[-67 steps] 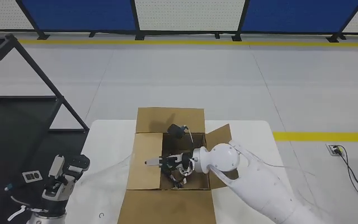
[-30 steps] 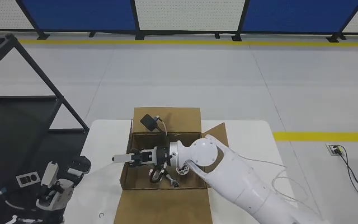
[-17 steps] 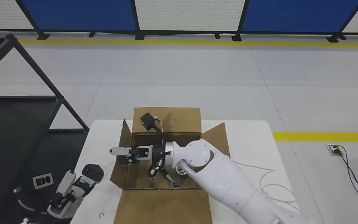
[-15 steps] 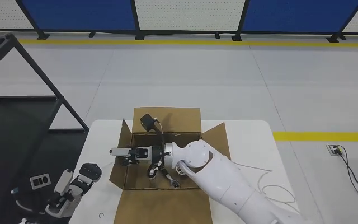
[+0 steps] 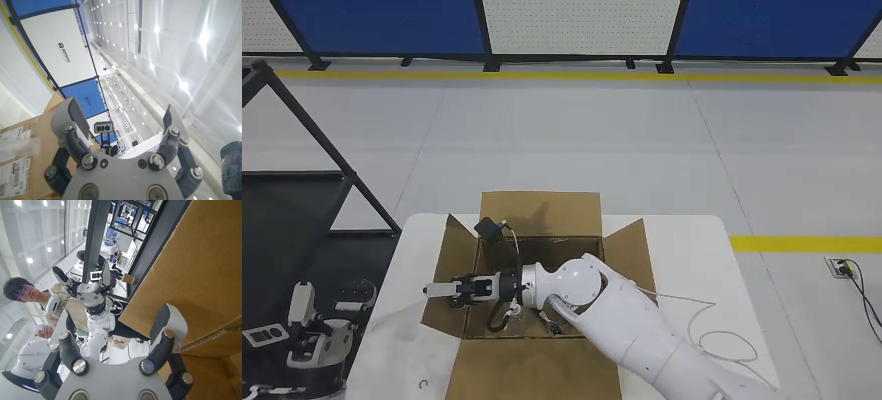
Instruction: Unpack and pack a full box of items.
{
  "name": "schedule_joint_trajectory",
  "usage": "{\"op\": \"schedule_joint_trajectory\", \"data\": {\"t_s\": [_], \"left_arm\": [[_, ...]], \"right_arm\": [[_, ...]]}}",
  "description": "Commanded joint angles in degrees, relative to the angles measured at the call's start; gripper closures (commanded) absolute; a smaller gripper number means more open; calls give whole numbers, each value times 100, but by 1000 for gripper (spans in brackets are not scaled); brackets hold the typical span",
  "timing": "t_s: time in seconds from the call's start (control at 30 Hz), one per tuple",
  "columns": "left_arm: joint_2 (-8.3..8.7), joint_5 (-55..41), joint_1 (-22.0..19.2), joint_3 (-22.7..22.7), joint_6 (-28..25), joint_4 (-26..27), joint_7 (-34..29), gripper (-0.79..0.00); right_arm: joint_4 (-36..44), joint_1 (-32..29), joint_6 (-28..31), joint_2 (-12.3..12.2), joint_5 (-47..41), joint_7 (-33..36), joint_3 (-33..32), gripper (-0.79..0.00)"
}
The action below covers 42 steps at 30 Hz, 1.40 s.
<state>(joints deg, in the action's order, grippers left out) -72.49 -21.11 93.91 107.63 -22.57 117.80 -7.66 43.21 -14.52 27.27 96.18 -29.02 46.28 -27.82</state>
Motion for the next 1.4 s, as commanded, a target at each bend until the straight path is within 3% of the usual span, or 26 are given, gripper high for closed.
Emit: {"op": "schedule_joint_trajectory", "data": {"t_s": [0.0, 0.3, 0.7, 1.03, 1.37], "left_arm": [[0, -3, -1, 1, 0, 0, -1, -785], [-2, 42, -40, -14, 98, 20, 19, -785], [-13, 198, 71, 13, 543, -26, -38, -785], [-35, 597, -12, -366, 1035, -325, 68, -785], [-54, 793, -112, -581, 1199, -501, 126, -785]], "right_arm": [[0, 0, -1, 0, 0, 0, 0, -785], [196, -220, -233, 45, 205, -249, 16, -785], [-407, -180, -567, 513, 524, -578, 191, -785], [-1018, -181, -303, 746, 464, -623, 1, -785], [-1118, -290, 87, 758, 745, -910, -262, -785]]}}
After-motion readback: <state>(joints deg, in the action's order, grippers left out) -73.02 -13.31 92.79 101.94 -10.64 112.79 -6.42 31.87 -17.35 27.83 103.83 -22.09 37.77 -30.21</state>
